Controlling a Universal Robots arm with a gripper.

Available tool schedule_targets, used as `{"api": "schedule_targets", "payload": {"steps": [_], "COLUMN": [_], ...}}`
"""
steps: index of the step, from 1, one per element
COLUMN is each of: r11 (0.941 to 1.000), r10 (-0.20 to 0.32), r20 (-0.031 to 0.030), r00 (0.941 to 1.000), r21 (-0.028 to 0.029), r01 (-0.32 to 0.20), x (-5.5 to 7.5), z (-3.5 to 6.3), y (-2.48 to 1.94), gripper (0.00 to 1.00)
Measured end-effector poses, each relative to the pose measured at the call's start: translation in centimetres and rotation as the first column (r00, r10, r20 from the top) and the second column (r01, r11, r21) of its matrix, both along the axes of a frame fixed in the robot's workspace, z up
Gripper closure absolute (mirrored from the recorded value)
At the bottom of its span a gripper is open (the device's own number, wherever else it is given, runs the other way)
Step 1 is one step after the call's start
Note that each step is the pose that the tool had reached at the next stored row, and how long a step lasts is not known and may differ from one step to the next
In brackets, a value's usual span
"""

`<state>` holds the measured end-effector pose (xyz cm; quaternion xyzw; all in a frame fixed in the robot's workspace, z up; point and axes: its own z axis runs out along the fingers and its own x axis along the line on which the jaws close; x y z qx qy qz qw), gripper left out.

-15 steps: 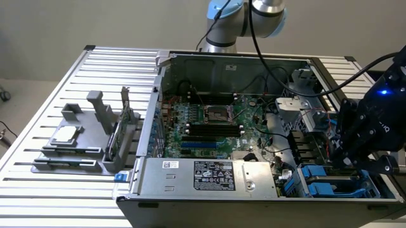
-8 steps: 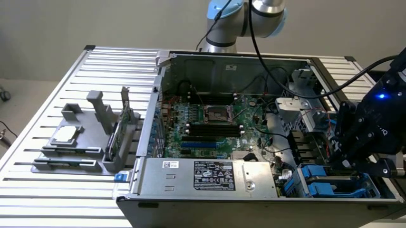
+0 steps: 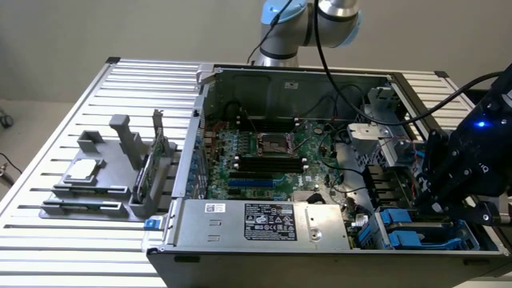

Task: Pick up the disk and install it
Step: 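Insert the second disk wire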

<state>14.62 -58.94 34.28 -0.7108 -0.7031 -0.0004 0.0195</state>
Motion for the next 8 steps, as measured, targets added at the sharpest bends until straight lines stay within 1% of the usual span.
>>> {"api": "schedule_targets", "payload": {"steps": [8], "r11": [1.0], "r10": [0.005], "r20": [0.0014], "r00": [1.0], "r21": [0.0048], "r01": [-0.005], "x": [0.11], "z": [-0.19], "y": [0.0], "gripper": [0.84]}}
